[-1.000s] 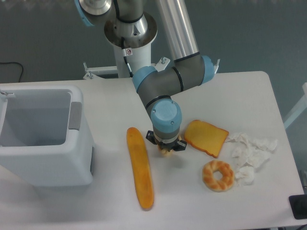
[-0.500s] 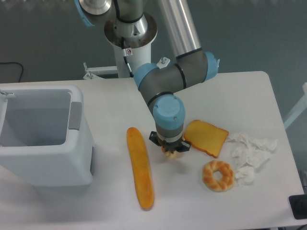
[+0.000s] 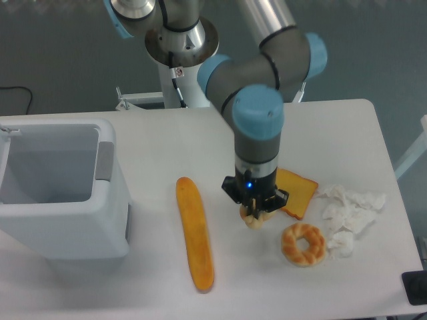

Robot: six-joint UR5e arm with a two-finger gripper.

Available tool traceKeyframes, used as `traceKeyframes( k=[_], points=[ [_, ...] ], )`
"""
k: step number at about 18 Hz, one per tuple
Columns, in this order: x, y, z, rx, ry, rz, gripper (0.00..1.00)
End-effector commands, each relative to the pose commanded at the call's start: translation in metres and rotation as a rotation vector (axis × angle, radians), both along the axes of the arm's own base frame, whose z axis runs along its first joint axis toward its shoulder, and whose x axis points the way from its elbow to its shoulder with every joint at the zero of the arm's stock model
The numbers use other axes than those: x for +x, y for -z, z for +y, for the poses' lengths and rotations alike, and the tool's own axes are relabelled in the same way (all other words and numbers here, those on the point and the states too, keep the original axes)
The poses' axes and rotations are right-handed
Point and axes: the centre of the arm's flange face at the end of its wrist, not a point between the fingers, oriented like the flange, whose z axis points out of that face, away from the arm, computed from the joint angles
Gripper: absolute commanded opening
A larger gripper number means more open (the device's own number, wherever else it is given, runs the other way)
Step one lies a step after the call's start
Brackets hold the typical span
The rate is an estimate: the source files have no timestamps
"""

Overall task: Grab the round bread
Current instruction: 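Carry the held bun toward the orange toast slice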

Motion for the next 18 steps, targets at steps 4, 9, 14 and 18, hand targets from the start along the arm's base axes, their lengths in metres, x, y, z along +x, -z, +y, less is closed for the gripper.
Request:
traceKeyframes(
  k=[4, 9, 14, 18],
  points=[
    [0.0, -0.026, -0.015, 0.012, 0.025, 0.018, 0.0],
    [0.005, -0.028, -0.016, 0.006, 0.028, 0.0, 0.0],
    [0.011, -0.04, -0.024, 0.035, 0.026, -0.003, 0.0],
    [0.012, -0.039, -0.024, 0.04, 0.026, -0.008, 0.0]
  ],
)
